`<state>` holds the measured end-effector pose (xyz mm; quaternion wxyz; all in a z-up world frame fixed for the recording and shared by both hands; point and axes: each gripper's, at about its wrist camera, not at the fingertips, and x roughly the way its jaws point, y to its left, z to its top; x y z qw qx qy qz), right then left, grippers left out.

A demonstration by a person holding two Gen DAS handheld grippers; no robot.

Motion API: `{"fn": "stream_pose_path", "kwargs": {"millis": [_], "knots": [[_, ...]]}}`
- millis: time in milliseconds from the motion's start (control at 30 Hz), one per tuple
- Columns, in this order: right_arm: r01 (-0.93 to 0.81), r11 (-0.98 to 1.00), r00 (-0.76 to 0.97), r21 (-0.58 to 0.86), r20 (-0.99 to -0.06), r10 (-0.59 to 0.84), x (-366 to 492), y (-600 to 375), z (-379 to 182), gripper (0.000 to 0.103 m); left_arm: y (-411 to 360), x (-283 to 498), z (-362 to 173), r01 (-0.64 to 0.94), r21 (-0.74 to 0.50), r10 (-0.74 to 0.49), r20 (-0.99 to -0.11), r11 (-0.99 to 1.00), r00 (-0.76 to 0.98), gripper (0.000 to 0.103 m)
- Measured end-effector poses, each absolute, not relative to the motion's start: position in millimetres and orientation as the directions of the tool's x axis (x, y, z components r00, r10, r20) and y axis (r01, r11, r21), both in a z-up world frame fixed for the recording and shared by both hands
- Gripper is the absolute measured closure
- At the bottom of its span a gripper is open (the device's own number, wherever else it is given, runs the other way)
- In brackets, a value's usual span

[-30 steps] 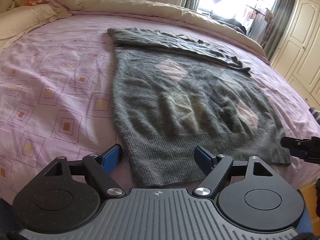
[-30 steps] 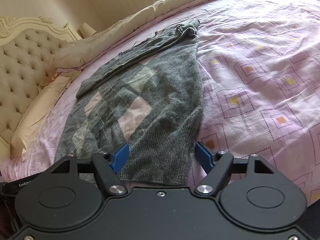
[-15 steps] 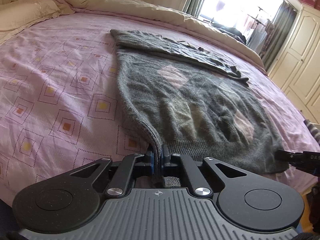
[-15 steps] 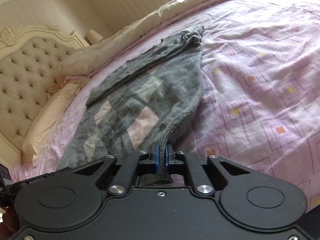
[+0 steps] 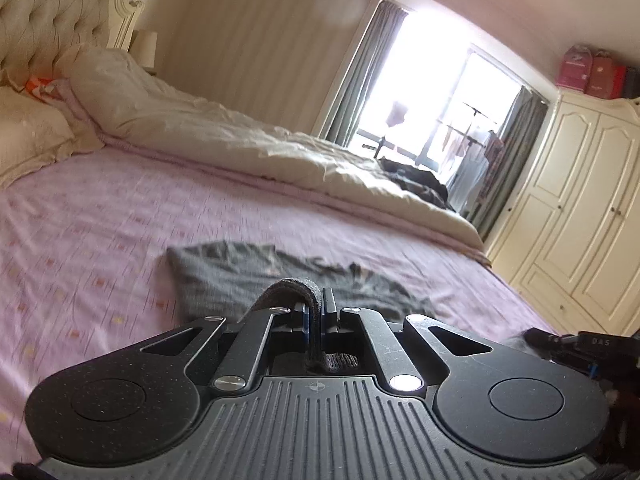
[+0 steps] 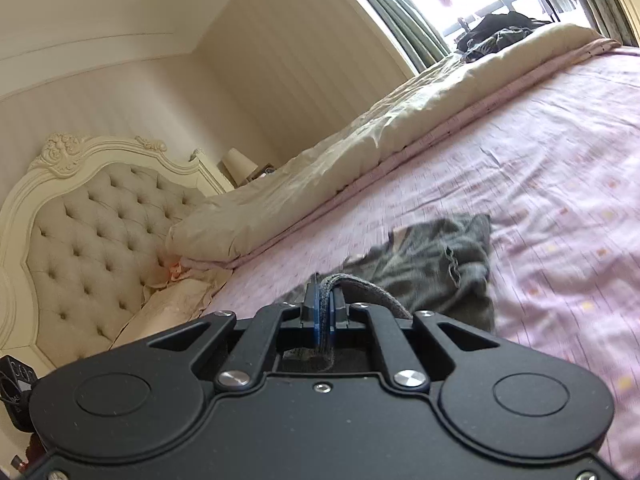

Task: Fold small clothes
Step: 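Lift the hem with both grippers and fold it toward the collar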

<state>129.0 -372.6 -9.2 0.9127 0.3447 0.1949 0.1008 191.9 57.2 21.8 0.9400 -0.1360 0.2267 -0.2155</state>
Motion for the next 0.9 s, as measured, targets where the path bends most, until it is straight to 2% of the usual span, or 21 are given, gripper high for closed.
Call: {"fn": "stream_pose_path", "kwargs": {"millis": [100, 200, 400, 600, 633, 733, 767, 800, 833, 900], "knots": [[-0.023, 0.753, 0.906, 0.658, -0.304, 0.293, 178.2, -379.0, -13.6, 0.092, 48.4, 237.4, 30.2, 0.344, -0.335, -0.454, -0.341, 0.877, 0.824, 0.099], [0.023, 0.747, 0.898, 0.665, -0.342, 0.277, 228.5, -387.2, -28.5, 0.092, 37.5, 289.1, 28.5, 0.335, -0.327, -0.443, -0.351, 0.884, 0.825, 0.099], [0.144, 0.768, 0.851, 0.624, -0.475, 0.226, 307.7, -396.0, -73.3, 0.092, 11.9, 373.7, -7.1, 0.282, -0.314, -0.406, -0.464, 0.907, 0.788, 0.099], [0.195, 0.807, 0.803, 0.558, -0.563, 0.195, 343.4, -392.2, -103.4, 0.091, 1.4, 418.9, -51.1, 0.222, -0.281, -0.348, -0.560, 0.934, 0.752, 0.098], [0.201, 0.810, 0.798, 0.551, -0.572, 0.191, 346.5, -391.1, -105.9, 0.088, 1.7, 426.1, -56.8, 0.210, -0.283, -0.341, -0.574, 0.936, 0.744, 0.095], [0.219, 0.806, 0.807, 0.549, -0.566, 0.166, 348.3, -394.2, -109.3, 0.080, 6.3, 439.4, -68.8, 0.186, -0.304, -0.339, -0.603, 0.935, 0.722, 0.095], [0.227, 0.803, 0.812, 0.551, -0.563, 0.157, 348.6, -396.9, -108.4, 0.075, 10.1, 441.3, -70.9, 0.179, -0.316, -0.343, -0.604, 0.932, 0.720, 0.092], [0.231, 0.804, 0.818, 0.548, -0.556, 0.144, 346.7, -398.9, -105.8, 0.059, 12.2, 442.0, -70.5, 0.163, -0.316, -0.331, -0.605, 0.935, 0.725, 0.086], [0.232, 0.808, 0.826, 0.541, -0.549, 0.130, 343.3, -400.6, -101.5, 0.053, 15.1, 442.0, -67.1, 0.144, -0.311, -0.311, -0.596, 0.940, 0.740, 0.076], [0.211, 0.822, 0.840, 0.529, -0.529, 0.124, 332.3, -400.2, -91.0, 0.053, 19.1, 439.9, -57.1, 0.141, -0.308, -0.301, -0.570, 0.941, 0.765, 0.072]]}}
